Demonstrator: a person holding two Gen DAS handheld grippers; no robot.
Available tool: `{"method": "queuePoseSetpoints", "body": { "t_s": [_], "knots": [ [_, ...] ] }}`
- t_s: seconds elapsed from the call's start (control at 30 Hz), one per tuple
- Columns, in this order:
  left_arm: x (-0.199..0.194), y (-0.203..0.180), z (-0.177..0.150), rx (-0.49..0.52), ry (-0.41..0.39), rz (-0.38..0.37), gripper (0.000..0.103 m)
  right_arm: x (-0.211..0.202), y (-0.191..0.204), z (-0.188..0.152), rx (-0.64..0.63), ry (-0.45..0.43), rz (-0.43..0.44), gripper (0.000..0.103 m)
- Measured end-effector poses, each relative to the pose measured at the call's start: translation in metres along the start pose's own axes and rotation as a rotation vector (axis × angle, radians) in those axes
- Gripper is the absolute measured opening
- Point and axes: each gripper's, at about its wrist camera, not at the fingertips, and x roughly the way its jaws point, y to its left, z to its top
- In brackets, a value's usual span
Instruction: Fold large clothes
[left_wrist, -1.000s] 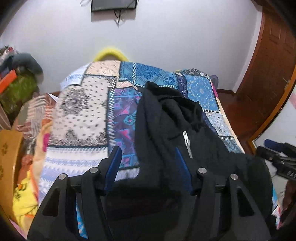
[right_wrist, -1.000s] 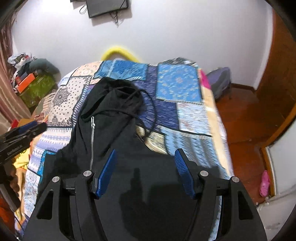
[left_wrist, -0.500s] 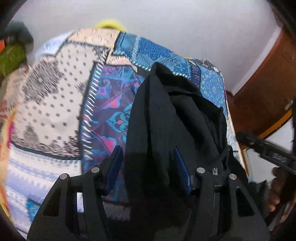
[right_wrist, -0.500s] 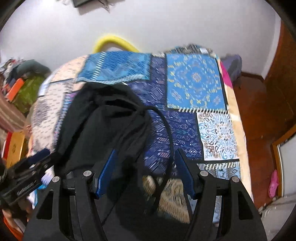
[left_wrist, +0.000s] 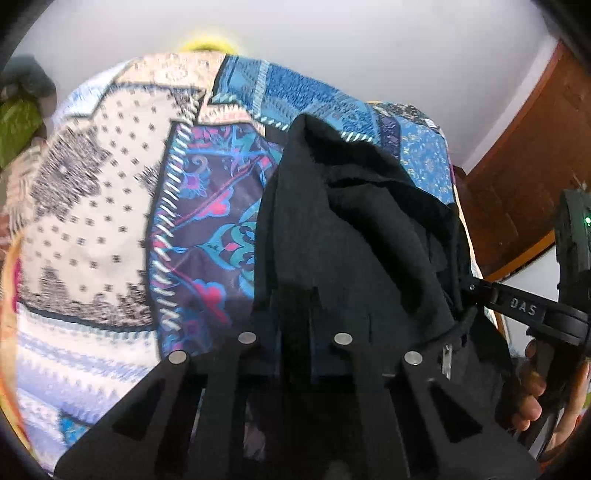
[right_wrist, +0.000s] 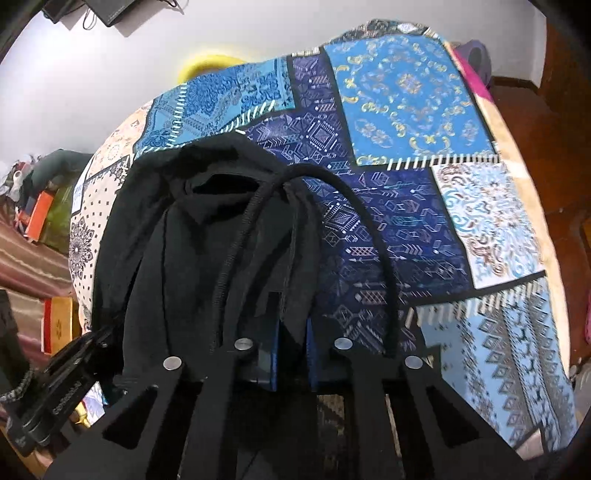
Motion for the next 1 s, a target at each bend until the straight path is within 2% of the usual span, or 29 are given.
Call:
{"method": "queuePoseSetpoints", "body": {
  "t_s": [0.1,0.27,0.4,0.5,0.7,0.87,1.0],
  "knots": [
    [-0.035,-0.007,-0.008,0.058,-0.034,0.011,0.009,-0.024,0.006,-0.012,-0.033,-0.035,0.004,0.009],
    [-0.092,-0.019,-0.032,0.131,-0.079,0.015,0.009,-0.091,0.022,-0.036,-0.143,-0.134,0.029,0.009],
    [-0.136,-0.039,-0.063,0.208,-0.117,0.014,0.009,-0.147,0.031,-0.068,-0.216,-0.196,0.055,0.008],
    [-0.157,-0.051,-0.087,0.238,-0.133,0.013,0.009,-0.173,0.038,-0.105,-0.274,-0.223,0.037,0.008],
    [-0.177,-0.070,-0.142,0.296,-0.113,0.027,0.009,-0.176,0.025,-0.162,-0.316,-0.199,-0.021,0.008],
    [-0.180,-0.071,-0.177,0.288,-0.102,0.018,0.009,-0.158,0.001,-0.189,-0.262,-0.118,-0.026,0.008],
    [-0.180,-0.068,-0.203,0.306,-0.077,0.056,0.009,-0.149,-0.007,-0.208,-0.258,-0.085,-0.055,0.009]
  ]
}}
